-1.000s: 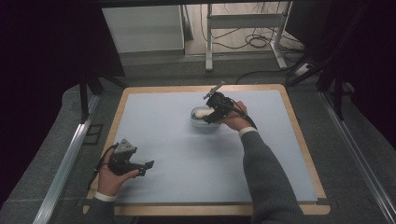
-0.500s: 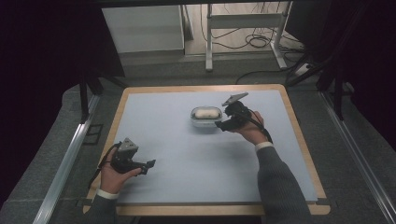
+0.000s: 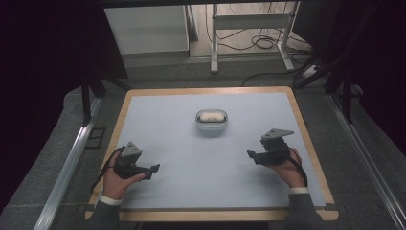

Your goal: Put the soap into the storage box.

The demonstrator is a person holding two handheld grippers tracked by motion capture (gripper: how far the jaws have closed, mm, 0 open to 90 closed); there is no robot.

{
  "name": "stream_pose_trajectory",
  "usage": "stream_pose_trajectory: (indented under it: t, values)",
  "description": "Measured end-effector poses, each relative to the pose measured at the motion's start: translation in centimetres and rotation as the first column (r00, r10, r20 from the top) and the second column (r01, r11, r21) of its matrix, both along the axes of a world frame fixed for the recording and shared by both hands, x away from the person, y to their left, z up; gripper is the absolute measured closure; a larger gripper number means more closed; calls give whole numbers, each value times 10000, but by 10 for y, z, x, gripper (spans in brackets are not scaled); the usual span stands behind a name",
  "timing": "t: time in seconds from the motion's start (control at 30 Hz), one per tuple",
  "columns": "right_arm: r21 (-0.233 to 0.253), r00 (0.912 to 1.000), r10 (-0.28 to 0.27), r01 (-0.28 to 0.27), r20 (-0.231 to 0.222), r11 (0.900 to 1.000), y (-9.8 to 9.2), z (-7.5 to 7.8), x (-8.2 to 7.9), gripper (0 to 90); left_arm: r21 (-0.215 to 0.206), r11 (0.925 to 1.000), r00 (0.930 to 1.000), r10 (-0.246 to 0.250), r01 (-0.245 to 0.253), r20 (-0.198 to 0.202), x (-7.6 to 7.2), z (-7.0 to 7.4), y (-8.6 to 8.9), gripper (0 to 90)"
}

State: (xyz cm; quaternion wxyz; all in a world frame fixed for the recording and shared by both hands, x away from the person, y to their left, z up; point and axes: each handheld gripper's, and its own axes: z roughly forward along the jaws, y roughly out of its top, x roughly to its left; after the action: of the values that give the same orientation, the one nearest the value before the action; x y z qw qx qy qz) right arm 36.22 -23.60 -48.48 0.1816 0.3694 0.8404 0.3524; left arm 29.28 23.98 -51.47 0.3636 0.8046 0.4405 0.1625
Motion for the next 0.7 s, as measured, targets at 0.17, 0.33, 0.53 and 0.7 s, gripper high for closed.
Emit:
stream_pose_trajectory:
  t: [0.17, 0.33, 0.53, 0.7]
  values:
    - [308, 9974, -638, 648, -327, 9974, -19, -8, -11, 254, 33, 10000, 10000, 0, 0, 11, 0, 0, 0, 72]
    - [501, 9964, -827, 834, -171, 9953, -24, -7, -13, 252, 73, 10000, 10000, 1, -2, 77, -1, 1, 0, 73]
    - [510, 9972, -731, 737, -137, 9960, -22, -8, -13, 252, 91, 10000, 9999, -8, 7, 132, -1, 2, 0, 72]
    - [220, 9968, -792, 794, -110, 9966, -21, -12, -12, 248, 109, 9999, 9999, -12, 11, 101, -1, 1, 0, 73]
